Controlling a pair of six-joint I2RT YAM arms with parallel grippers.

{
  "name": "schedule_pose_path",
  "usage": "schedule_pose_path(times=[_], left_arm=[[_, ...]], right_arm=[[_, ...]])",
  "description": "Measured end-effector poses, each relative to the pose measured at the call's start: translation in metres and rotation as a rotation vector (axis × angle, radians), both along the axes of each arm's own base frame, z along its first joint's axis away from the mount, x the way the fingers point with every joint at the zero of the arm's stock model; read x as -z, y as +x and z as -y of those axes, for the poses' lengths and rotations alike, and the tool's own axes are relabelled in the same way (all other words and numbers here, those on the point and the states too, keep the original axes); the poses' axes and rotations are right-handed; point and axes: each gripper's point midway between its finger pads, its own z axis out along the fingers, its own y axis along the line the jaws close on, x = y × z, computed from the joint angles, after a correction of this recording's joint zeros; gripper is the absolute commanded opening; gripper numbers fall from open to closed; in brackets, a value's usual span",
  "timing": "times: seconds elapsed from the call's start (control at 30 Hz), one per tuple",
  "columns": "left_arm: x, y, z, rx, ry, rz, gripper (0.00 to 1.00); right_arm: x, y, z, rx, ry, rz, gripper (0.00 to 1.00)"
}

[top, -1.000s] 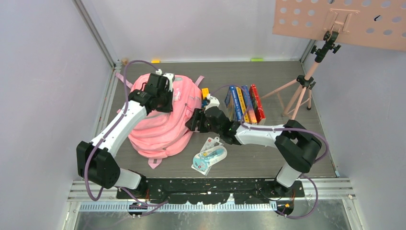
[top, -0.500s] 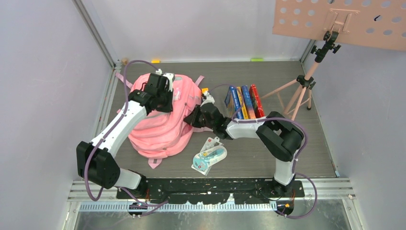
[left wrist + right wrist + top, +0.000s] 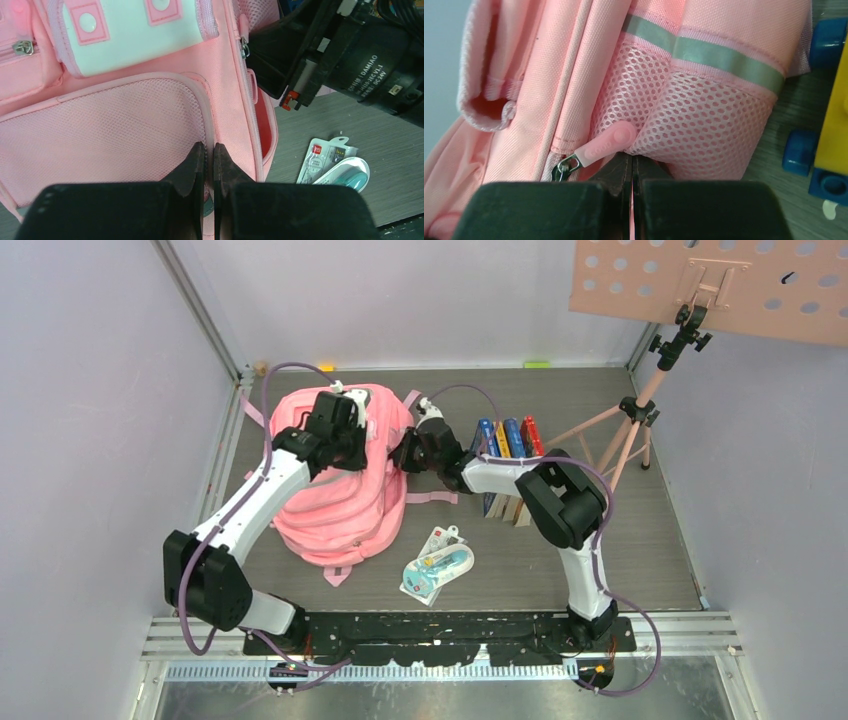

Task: Pack the student bag
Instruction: Unzip the student bag at the center of the board.

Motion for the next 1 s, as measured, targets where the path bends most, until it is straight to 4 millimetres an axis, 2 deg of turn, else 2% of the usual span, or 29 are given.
schedule_pose_path(times=[0.1,0.27,0.5,0.63,0.77,0.87,0.93,1.0], left_arm=[[0.005,0.0,0.003,0.003,0.006,-0.01,0.0],[0.008,0.002,0.0,-0.022,0.033,-0.007,0.0],[0.008,-0.001,-0.003,-0.033,0.052,-0.009,0.0],[0.009,-0.002,-0.004,-0.032,0.055,-0.015,0.0],[0.01,-0.003,-0.004,-0.032,0.057,-0.018,0.0],[0.01,-0.004,-0.004,-0.031,0.058,-0.02,0.0],[0.01,-0.004,-0.004,-0.03,0.058,-0.021,0.0],[0.01,-0.004,-0.004,-0.03,0.058,-0.021,0.0]], right_arm=[[0.01,0.002,0.002,-0.027,-0.026,-0.012,0.01],[0.013,-0.001,0.01,-0.043,-0.074,-0.006,0.26],[-0.001,-0.03,0.053,0.008,-0.146,-0.017,0.48],[0.007,-0.05,0.061,0.021,-0.155,-0.059,0.51],[0.029,-0.079,0.056,-0.007,-0.171,-0.126,0.55],[0.033,-0.093,0.047,-0.032,-0.168,-0.147,0.55],[0.034,-0.098,0.04,-0.049,-0.161,-0.153,0.54],[0.038,-0.1,0.035,-0.054,-0.158,-0.161,0.47]])
